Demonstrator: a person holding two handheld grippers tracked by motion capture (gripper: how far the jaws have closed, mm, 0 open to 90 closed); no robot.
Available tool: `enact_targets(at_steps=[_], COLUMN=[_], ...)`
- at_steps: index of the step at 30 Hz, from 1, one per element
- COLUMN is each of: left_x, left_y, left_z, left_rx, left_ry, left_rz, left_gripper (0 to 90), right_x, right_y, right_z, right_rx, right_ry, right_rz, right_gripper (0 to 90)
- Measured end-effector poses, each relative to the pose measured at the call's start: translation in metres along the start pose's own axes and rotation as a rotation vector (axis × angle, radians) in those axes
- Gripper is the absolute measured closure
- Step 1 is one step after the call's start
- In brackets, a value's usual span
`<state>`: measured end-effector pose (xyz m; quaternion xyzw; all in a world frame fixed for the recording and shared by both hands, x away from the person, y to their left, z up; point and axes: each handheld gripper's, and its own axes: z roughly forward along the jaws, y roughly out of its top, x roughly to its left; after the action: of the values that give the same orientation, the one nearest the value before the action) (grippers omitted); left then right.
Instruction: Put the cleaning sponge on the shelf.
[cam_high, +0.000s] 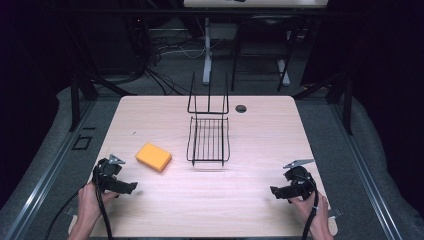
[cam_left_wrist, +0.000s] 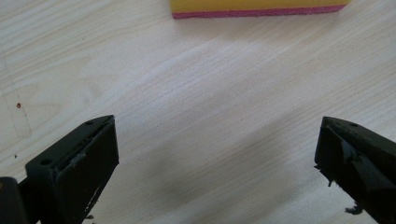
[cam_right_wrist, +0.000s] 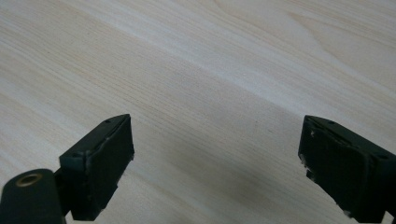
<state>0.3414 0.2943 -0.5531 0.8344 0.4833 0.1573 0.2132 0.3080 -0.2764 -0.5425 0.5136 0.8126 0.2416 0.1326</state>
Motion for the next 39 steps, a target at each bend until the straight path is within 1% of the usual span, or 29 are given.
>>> enact_targets(at_steps=[2, 4, 5, 7, 8, 9, 10, 13, 15, 17, 19, 20, 21, 23, 24, 28, 30, 31, 33, 34, 35, 37, 39], left_x=[0.001, 0.000, -0.001, -0.001, -0.002, -0.002, -0.003, -0.004, -0.005, -0.005, -0.007, -0.007, -0.009, -0.011, -0.011, -0.014, -0.016, -0.016, -0.018, -0.018, -0.018, -0.019, -0.019], left_y=[0.001, 0.001, 0.002, 0.004, 0.005, 0.005, 0.006, 0.008, 0.009, 0.013, 0.016, 0.018, 0.020, 0.023, 0.025, 0.032, 0.035, 0.037, 0.038, 0.040, 0.041, 0.044, 0.048], left_z=[0.000, 0.000, -0.001, -0.002, -0.003, -0.003, -0.004, -0.006, -0.007, -0.009, -0.011, -0.012, -0.013, -0.013, -0.014, -0.016, -0.016, -0.016, -0.016, -0.017, -0.017, -0.018, -0.018], left_rx=[0.011, 0.003, 0.001, 0.002, -0.002, -0.001, -0.006, -0.009, -0.011, -0.014, -0.024, -0.023, -0.029, -0.033, -0.030, -0.048, -0.047, -0.038, -0.048, -0.047, -0.048, -0.055, -0.057], left_ry=[-0.016, -0.009, -0.008, -0.017, -0.014, -0.022, -0.018, -0.030, -0.023, -0.035, -0.030, -0.036, -0.029, -0.030, -0.038, -0.035, -0.034, -0.050, -0.041, -0.044, -0.045, -0.039, -0.043], left_rz=[-0.001, -0.006, -0.001, 0.007, 0.006, 0.010, 0.008, 0.011, 0.015, 0.019, 0.020, 0.021, 0.025, 0.024, 0.032, 0.034, 0.047, 0.051, 0.050, 0.054, 0.055, 0.056, 0.063], left_gripper=[0.0, 0.0, 0.0, 0.0, 0.0, 0.0, 0.0, 0.0, 0.0, 0.0, 0.0, 0.0, 0.0, 0.0, 0.0, 0.0, 0.0, 0.0, 0.0, 0.0, 0.0, 0.0, 0.0], right_x=[0.000, 0.000, 0.000, -0.001, -0.001, -0.001, -0.001, 0.000, 0.000, 0.000, 0.000, 0.000, 0.000, 0.000, 0.000, 0.001, 0.001, 0.001, 0.000, -0.001, -0.001, 0.000, 0.000], right_y=[0.000, 0.000, 0.000, -0.001, -0.001, -0.001, -0.001, 0.000, 0.000, 0.000, 0.000, 0.000, 0.000, 0.000, 0.000, 0.000, 0.000, 0.000, 0.000, 0.001, 0.001, 0.000, 0.000], right_z=[0.000, 0.000, -0.001, -0.001, -0.001, -0.001, -0.002, -0.002, -0.002, -0.002, -0.003, -0.003, -0.003, -0.004, -0.004, -0.005, -0.005, -0.006, -0.007, -0.008, -0.008, -0.007, -0.007], right_rx=[-0.001, -0.001, 0.001, 0.001, 0.000, -0.002, -0.001, -0.003, -0.001, -0.002, -0.004, -0.006, -0.007, -0.010, -0.007, -0.011, -0.013, -0.013, -0.014, 0.006, 0.006, -0.014, -0.018], right_ry=[0.002, 0.000, 0.003, -0.001, -0.001, -0.001, -0.003, 0.005, 0.003, 0.002, 0.002, 0.002, 0.002, 0.002, 0.002, 0.006, 0.007, 0.000, 0.001, -0.013, -0.013, 0.001, 0.000], right_rz=[0.003, 0.004, 0.004, 0.004, 0.005, 0.006, 0.004, 0.005, 0.001, 0.002, 0.003, 0.003, 0.003, 0.004, 0.003, 0.006, 0.011, 0.013, 0.011, -0.005, -0.006, 0.011, 0.011], right_gripper=[10.1, 10.1, 10.1, 10.1, 10.1, 10.1, 10.1, 10.1, 10.1, 10.1, 10.1, 10.1, 10.1, 10.1, 10.2, 10.2, 10.2, 10.2, 10.1, 10.1, 10.1, 10.1, 10.2])
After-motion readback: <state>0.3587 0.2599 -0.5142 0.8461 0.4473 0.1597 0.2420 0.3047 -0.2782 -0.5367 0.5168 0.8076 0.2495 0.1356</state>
